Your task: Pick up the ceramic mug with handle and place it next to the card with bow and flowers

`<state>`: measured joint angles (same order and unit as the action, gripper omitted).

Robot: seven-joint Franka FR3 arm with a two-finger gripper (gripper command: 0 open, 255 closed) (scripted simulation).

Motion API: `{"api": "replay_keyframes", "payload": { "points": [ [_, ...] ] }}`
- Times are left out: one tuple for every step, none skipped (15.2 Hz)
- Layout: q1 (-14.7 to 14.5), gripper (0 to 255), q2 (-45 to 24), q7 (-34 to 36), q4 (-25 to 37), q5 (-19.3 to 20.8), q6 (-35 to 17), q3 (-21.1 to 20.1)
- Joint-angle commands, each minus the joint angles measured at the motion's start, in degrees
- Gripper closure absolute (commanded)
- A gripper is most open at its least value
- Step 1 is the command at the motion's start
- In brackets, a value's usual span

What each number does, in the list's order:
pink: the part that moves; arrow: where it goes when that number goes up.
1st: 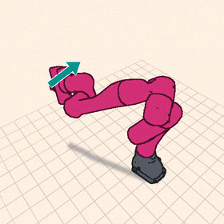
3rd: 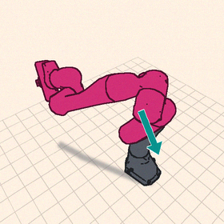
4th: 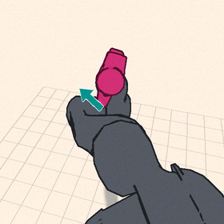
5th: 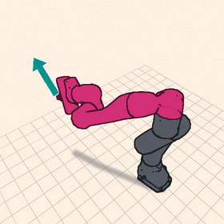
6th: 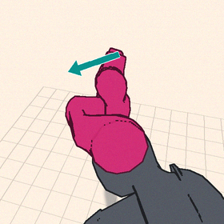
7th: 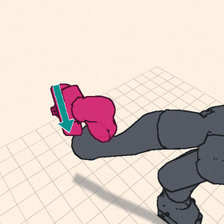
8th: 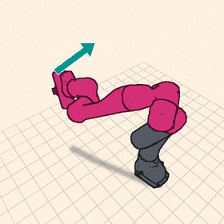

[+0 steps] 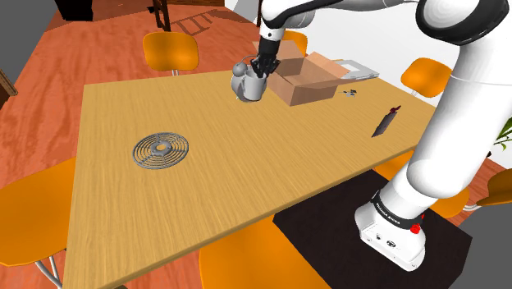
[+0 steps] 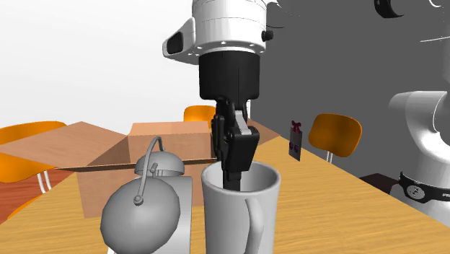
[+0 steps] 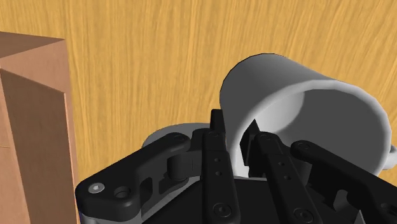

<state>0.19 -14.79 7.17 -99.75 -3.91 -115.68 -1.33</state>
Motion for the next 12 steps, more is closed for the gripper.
{"api": "replay_keyframes", "payload": {
  "points": [
    [0.06, 255, 0.30, 0.01, 1.12, 0.02, 1.43, 0.03],
    [0.06, 255, 0.48, 0.06, 1.64, 0.04, 2.14, 0.04],
    [0.06, 255, 0.65, 0.10, 2.19, 0.06, 2.85, 0.04],
    [0.07, 255, 0.81, 0.15, 2.75, 0.07, 3.56, 0.04],
    [0.07, 255, 0.96, 0.19, 3.32, 0.09, 4.28, 0.05],
    [0.07, 255, 1.09, 0.24, 3.91, 0.10, 5.00, 0.05],
    [0.08, 255, 1.21, 0.28, 4.51, 0.12, 5.73, 0.05],
    [0.08, 255, 1.32, 0.33, 5.13, 0.13, 6.46, 0.05],
    [0.09, 255, 1.42, 0.37, 5.77, 0.14, 7.19, 0.06],
    [0.09, 255, 1.51, 0.42, 6.43, 0.16, 7.93, 0.06],
    [0.09, 255, 1.58, 0.46, 7.10, 0.17, 8.67, 0.06],
    [0.10, 255, 1.64, 0.51, 7.78, 0.18, 9.42, 0.06]
  ]
}}
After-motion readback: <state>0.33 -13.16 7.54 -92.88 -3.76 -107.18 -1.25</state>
